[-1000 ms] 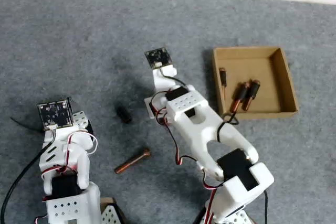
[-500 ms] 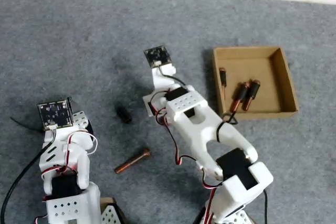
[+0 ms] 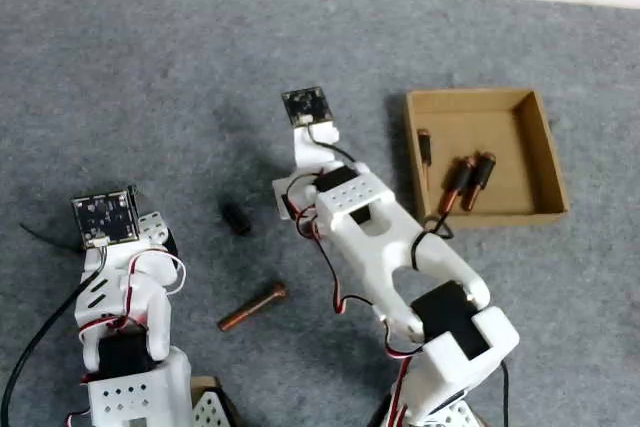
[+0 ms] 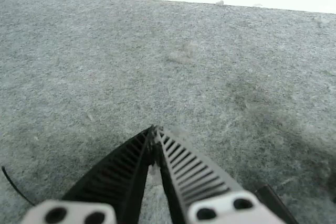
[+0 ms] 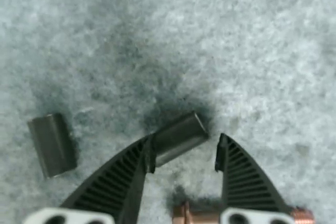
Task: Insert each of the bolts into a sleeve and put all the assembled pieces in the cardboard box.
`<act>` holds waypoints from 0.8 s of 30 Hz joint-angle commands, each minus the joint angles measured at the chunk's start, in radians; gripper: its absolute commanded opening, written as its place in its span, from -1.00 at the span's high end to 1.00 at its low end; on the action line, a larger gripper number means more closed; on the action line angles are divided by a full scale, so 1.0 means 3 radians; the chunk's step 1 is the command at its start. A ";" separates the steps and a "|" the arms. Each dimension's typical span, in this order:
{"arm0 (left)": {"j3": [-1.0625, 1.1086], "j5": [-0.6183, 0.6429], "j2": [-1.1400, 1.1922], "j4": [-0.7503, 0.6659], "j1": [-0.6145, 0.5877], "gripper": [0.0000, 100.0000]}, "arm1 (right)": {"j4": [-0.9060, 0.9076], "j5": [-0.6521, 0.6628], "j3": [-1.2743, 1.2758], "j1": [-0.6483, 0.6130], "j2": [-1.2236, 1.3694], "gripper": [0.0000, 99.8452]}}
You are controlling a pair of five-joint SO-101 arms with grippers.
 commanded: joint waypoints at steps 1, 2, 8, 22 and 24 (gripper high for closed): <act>-0.0018 -0.0015 -0.0059 -0.0082 0.0043 0.99 | -0.0043 -0.0184 -0.0192 -0.0023 0.0253 0.66; -0.0018 -0.0015 -0.0059 -0.0082 0.0043 0.99 | -0.0018 -0.0235 -0.0299 -0.0023 0.0350 0.66; -0.0018 -0.0015 -0.0059 -0.0082 0.0043 0.99 | 0.0606 -0.0276 -0.0908 -0.0018 0.0662 0.66; -0.0018 -0.0015 -0.0059 -0.0082 0.0043 0.99 | 0.0683 -0.0251 -0.0949 -0.0008 0.0708 0.97; -0.0018 -0.0015 -0.0059 -0.0082 0.0043 0.99 | 0.0683 -0.0245 -0.0949 -0.0003 0.0708 0.99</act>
